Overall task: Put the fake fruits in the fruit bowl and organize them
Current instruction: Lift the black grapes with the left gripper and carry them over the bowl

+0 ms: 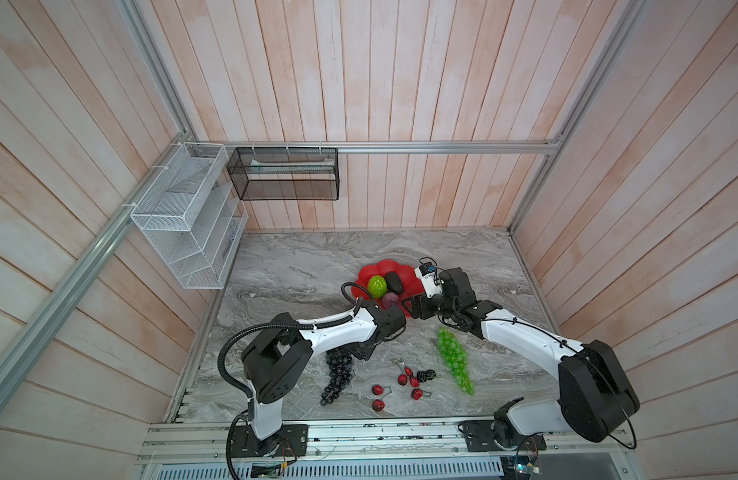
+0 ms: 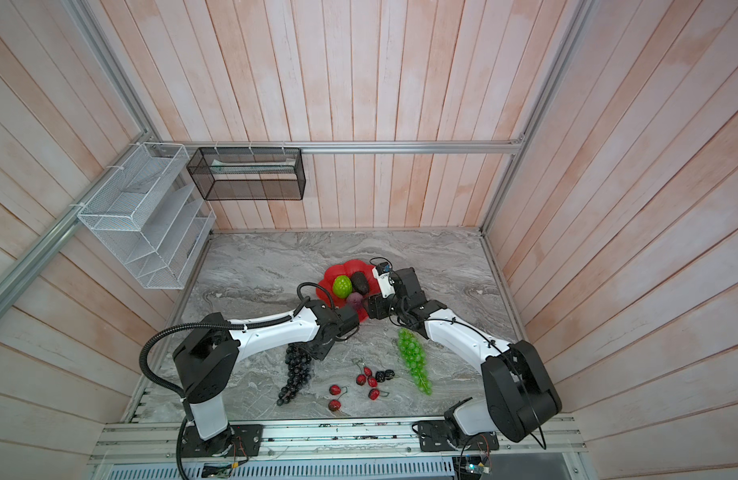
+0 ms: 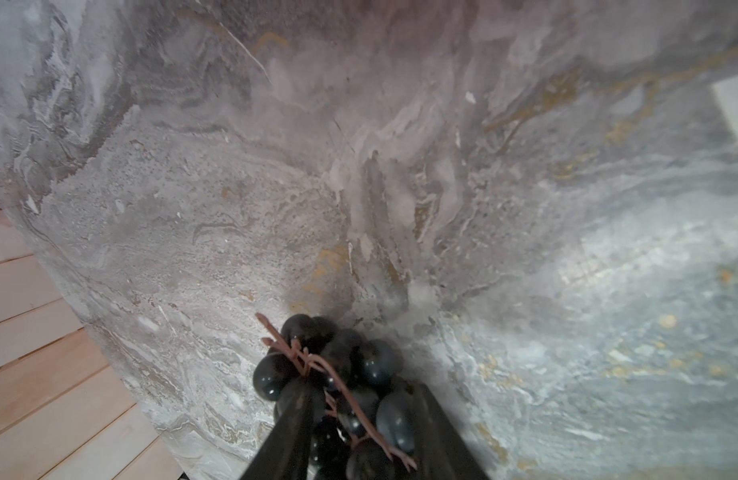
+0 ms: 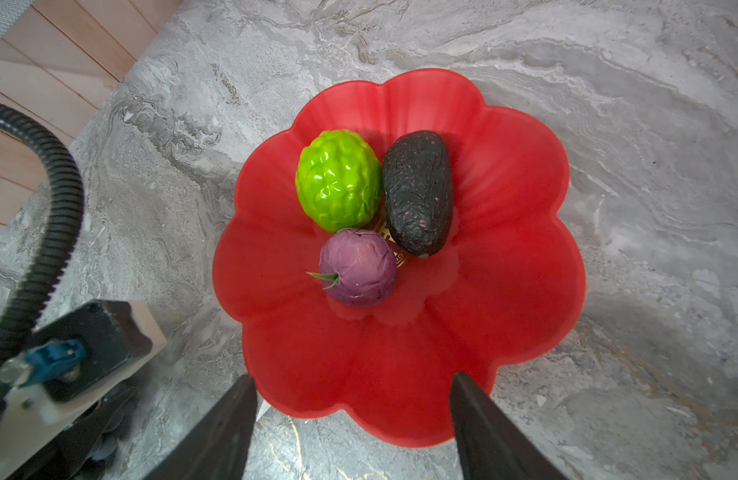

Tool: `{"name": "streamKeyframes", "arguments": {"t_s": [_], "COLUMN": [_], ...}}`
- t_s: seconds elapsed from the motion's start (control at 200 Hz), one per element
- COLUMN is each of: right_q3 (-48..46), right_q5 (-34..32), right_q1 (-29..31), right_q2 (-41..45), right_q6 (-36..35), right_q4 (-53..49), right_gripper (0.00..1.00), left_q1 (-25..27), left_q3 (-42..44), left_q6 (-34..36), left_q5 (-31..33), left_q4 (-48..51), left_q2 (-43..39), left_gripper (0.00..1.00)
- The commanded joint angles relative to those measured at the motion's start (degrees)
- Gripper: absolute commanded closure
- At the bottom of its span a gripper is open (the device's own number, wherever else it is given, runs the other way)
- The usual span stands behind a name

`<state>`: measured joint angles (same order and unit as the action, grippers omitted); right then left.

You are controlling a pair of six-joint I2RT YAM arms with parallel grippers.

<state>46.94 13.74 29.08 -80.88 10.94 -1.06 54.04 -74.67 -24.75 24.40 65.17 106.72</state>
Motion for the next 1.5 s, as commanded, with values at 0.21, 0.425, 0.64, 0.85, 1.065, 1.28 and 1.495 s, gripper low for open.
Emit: {"name": "streamKeyframes", "arguments": {"t_s": [0.21, 0.425, 0.64, 0.85, 1.065, 1.28, 1.495], "right_q3": [-1.4, -1.5, -1.1, -1.2, 0.0, 0.9, 1.6], "right_q5": [1.6, 2.2, 2.3, 2.3, 2.3, 2.0, 1.7], "right_q1": [-0.3, -0.3, -0.3, -0.3, -0.3, -0.3, -0.3], "right_q2": [0.8, 0.0, 0.1, 0.3, 0.5, 2.0, 3.3], "right_q6": [0.6, 0.5, 0.3, 0.3, 0.4, 1.0, 1.8], "right_q4": [2.4, 3.0, 3.3, 3.5, 2.6, 1.9, 1.1], "right_gripper": [0.26, 0.27, 0.27, 0.28, 0.29, 0.30, 0.31], "left_q1": [0.0, -0.2, -0.9, -1.7, -2.6, -4.6, -7.2], "left_q3": [2.7, 3.3, 4.2, 5.6, 6.4, 8.8, 12.7], "left_q6": [-0.9, -2.0, -3.0, -3.6, -4.9, -6.7, -7.4], "left_q5": [5.8, 6.6, 7.0, 6.9, 6.7, 1.5, -5.7], "left_q4": [0.1, 0.1, -0.2, -1.1, -1.4, -3.3, -8.1], "left_q2": [1.0, -0.7, -2.2, -3.8, -8.5, -17.0, -27.0], "left_gripper": [0.61, 0.68, 0.81, 0.92, 1.00, 1.00, 1.00]}}
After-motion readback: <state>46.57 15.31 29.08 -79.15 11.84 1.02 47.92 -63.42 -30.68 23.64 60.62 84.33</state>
